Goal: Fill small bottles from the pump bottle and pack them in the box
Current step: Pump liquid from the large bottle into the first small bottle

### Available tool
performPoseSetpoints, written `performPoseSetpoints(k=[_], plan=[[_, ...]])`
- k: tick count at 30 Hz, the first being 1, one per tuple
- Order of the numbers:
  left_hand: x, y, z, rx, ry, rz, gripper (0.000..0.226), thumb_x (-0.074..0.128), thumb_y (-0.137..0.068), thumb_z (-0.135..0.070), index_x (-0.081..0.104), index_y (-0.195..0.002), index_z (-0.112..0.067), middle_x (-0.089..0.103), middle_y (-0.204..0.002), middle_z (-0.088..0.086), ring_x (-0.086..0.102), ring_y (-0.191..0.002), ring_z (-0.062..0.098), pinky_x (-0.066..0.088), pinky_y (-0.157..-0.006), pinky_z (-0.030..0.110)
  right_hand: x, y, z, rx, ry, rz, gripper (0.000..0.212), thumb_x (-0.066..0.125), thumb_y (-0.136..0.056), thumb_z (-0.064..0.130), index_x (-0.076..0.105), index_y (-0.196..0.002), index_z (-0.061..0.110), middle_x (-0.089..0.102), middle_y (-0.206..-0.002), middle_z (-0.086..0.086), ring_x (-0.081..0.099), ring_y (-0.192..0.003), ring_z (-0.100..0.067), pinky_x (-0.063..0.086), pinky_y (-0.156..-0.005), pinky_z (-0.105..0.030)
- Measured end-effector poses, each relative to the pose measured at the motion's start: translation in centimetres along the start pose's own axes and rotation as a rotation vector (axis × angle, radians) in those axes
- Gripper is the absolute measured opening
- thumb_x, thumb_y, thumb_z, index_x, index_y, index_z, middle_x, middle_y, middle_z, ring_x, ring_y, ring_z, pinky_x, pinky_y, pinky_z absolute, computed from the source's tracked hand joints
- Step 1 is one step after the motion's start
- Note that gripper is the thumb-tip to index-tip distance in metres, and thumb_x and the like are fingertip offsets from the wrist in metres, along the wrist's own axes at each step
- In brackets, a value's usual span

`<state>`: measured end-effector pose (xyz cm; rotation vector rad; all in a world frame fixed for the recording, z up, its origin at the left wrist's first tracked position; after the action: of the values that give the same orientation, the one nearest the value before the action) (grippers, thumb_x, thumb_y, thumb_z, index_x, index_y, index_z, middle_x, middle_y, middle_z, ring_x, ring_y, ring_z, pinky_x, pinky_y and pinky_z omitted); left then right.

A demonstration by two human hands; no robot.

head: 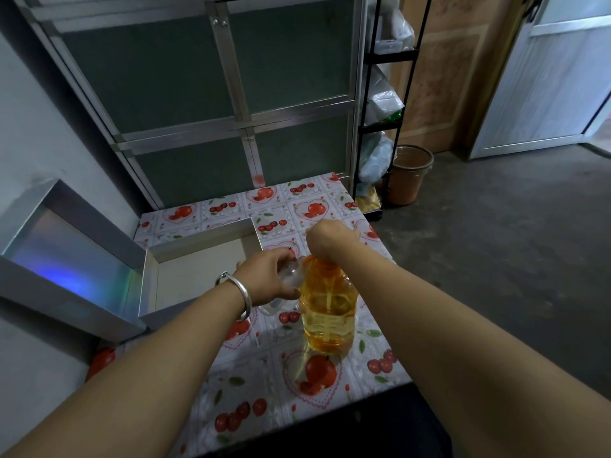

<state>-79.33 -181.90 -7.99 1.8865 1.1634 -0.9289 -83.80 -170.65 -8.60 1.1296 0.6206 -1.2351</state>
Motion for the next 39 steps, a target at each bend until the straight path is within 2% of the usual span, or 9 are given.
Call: performPoseSetpoints(k=[4,7,10,16,22,25,29,35,39], plan=[[-0.3,0.1,0.1,-0.006,0.016,-0.009,0.047,0.08,-0.064,-0.028,0.058,-0.105,-0.021,0.061,-0.099,-0.002,0.058,-0.093,0.019,0.049,-0.09,0.043,-0.1,0.2,0.4,-0.068,-0.115,0.078,0.037,0.034,-0.096,0.011,0.052,-0.127,0.0,0.058,-0.122,-0.02,0.057,-0.113,-0.035,0.047,-0.092,-0.04],[-0.2,-0.1,0.1,-0.002,0.018,-0.005,0.045,0.08,-0.065,-0.028,0.057,-0.103,-0.021,0.06,-0.097,-0.002,0.057,-0.093,0.019,0.049,-0.09,0.043,0.1,-0.4,0.2,-0.025,-0.016,-0.004,0.035,0.039,-0.092,0.012,0.053,-0.124,0.009,0.053,-0.105,-0.011,0.052,-0.1,-0.028,0.034,-0.106,-0.05],[0.0,-0.2,0.1,-0.005,0.005,-0.001,0.044,0.08,-0.065,-0.029,0.056,-0.102,-0.023,0.058,-0.093,-0.006,0.057,-0.092,0.018,0.049,-0.09,0.042,0.0,-0.7,-0.1,0.004,0.018,-0.064,0.027,0.04,-0.091,0.013,0.055,-0.112,0.012,0.048,-0.095,-0.006,0.047,-0.093,-0.025,0.025,-0.108,-0.052],[-0.1,0.0,0.0,0.001,0.001,0.0,0.042,0.079,-0.066,-0.028,0.056,-0.101,-0.022,0.058,-0.095,-0.004,0.057,-0.093,0.019,0.049,-0.091,0.042,0.9,-1.3,0.5,-0.05,0.005,0.093,0.044,0.036,-0.096,0.016,0.041,-0.139,0.013,0.048,-0.136,-0.013,0.044,-0.126,-0.035,0.032,-0.108,-0.053],[-0.3,-0.1,-0.4,0.013,0.012,0.004,0.046,0.08,-0.066,-0.024,0.058,-0.106,-0.018,0.06,-0.099,-0.001,0.058,-0.096,0.02,0.05,-0.089,0.04,0.1,-0.9,-0.2,-0.014,0.027,-0.046,0.03,0.039,-0.091,0.012,0.055,-0.117,0.012,0.055,-0.109,-0.009,0.048,-0.094,-0.025,0.026,-0.109,-0.053],[-0.2,0.0,-0.3,0.015,0.005,0.002,0.044,0.079,-0.066,-0.025,0.058,-0.104,-0.019,0.06,-0.098,-0.001,0.058,-0.095,0.021,0.05,-0.089,0.041,0.3,-0.7,-0.1,-0.017,0.017,-0.018,0.036,0.036,-0.094,0.016,0.052,-0.126,0.014,0.055,-0.123,-0.009,0.05,-0.111,-0.028,0.023,-0.11,-0.054],[-0.3,0.2,-0.2,0.008,0.013,-0.004,0.044,0.079,-0.067,-0.025,0.057,-0.105,-0.019,0.06,-0.099,-0.001,0.058,-0.096,0.021,0.05,-0.089,0.04,0.8,-0.9,0.5,-0.032,-0.039,0.095,0.044,0.035,-0.095,0.016,0.042,-0.138,0.013,0.051,-0.132,-0.012,0.048,-0.123,-0.035,0.034,-0.106,-0.053],[-0.5,0.1,-0.4,0.009,0.006,-0.002,0.05,0.079,-0.067,-0.025,0.057,-0.111,-0.018,0.057,-0.1,-0.004,0.057,-0.098,0.019,0.049,-0.091,0.038,-0.2,-0.5,-0.2,0.01,0.002,-0.036,0.027,0.039,-0.091,0.01,0.056,-0.112,0.009,0.05,-0.097,-0.008,0.049,-0.096,-0.027,0.03,-0.108,-0.051],[-0.4,0.2,-0.5,0.013,0.001,0.004,0.048,0.079,-0.067,-0.025,0.057,-0.109,-0.018,0.059,-0.101,-0.001,0.057,-0.098,0.02,0.05,-0.09,0.039,0.0,-0.3,0.0,0.007,-0.02,0.017,0.037,0.038,-0.093,0.013,0.051,-0.128,0.011,0.054,-0.115,-0.012,0.052,-0.105,-0.029,0.034,-0.106,-0.05]])
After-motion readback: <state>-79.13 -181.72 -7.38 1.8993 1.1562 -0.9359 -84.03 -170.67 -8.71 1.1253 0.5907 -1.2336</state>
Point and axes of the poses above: each hand's wrist, its own y-axis away from the middle knuckle, its own x-axis out of the palm, z = x × y, the point moved 7 cm from there along -y, towards the middle knuckle
